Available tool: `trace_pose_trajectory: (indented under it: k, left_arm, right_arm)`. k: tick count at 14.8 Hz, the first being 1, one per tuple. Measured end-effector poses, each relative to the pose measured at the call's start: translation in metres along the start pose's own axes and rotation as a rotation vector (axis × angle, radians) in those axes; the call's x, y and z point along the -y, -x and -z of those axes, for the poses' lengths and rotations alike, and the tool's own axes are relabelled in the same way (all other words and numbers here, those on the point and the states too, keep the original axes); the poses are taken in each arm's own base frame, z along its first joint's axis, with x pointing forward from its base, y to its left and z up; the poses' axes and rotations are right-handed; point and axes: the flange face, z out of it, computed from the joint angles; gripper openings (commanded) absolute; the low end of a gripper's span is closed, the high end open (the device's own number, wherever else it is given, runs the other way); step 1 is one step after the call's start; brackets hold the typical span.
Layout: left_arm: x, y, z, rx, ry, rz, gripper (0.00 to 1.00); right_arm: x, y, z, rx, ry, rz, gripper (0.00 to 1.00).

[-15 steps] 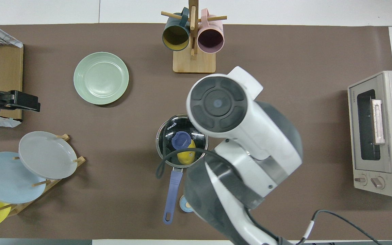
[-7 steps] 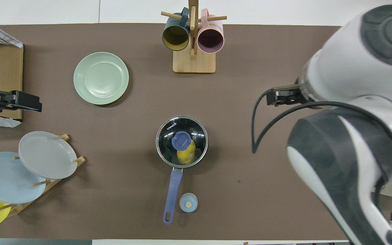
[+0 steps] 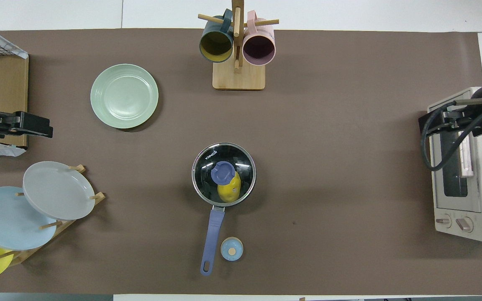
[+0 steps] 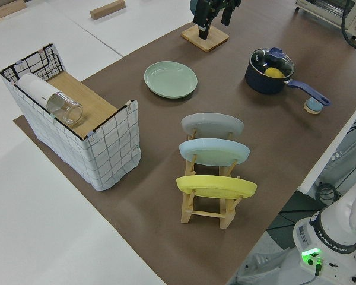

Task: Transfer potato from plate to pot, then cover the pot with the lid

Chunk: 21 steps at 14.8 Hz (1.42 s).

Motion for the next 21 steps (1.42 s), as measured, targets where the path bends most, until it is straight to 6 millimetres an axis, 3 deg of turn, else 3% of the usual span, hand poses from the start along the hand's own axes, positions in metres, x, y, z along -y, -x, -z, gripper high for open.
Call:
trace_pose_trajectory:
  k: [3, 21]
  left_arm:
    - [0.0, 0.0, 0.0, 0.0, 0.0, 0.0, 1.0]
    - [0.001, 0.0, 0.0, 0.002, 0.0, 0.002, 1.0]
  right_arm:
    - [-0.015, 0.005, -0.004, 0.01, -0.004, -0.013, 1.0]
    - [-0.039, 0.012, -0.015, 0.016, -0.01, 0.006, 1.0]
